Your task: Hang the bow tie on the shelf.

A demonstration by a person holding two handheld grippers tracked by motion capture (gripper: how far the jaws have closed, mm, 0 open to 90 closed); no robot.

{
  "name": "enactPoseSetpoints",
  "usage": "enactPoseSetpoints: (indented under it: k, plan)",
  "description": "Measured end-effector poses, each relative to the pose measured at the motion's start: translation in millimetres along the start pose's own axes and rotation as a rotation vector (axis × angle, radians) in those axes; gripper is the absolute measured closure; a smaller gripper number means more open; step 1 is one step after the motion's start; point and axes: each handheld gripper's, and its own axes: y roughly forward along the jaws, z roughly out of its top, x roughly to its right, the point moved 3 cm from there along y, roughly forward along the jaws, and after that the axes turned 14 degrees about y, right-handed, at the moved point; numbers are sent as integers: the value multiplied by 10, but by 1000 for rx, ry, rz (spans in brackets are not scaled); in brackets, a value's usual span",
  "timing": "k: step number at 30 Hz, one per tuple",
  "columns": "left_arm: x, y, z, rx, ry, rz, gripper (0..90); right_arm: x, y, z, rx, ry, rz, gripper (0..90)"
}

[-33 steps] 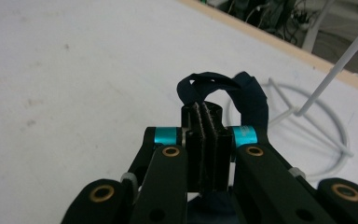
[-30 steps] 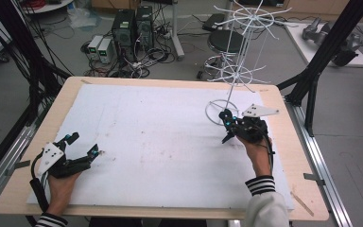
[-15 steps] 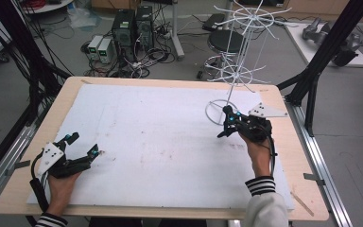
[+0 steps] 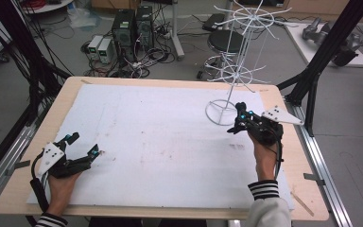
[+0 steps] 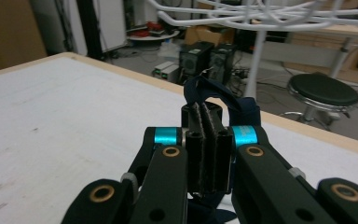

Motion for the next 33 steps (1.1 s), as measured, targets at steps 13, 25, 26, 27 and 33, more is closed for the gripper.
enactPoseSetpoints:
  k: [13,25,26,27,33]
  plan:
    - [0,2,0,-2,0,1,152,170,-205,29,106,71,-97,878]
    - [-2,2,0,-1,-3,-1,152,177,-294,214,144,63,-107,877]
    - [-1,4,0,1,-2,1,152,175,-304,236,146,57,-112,878]
    - [-1,4,0,1,-2,1,152,171,-308,249,146,58,-109,878]
    - [-1,5,0,0,-2,2,152,161,-334,387,167,35,-119,877]
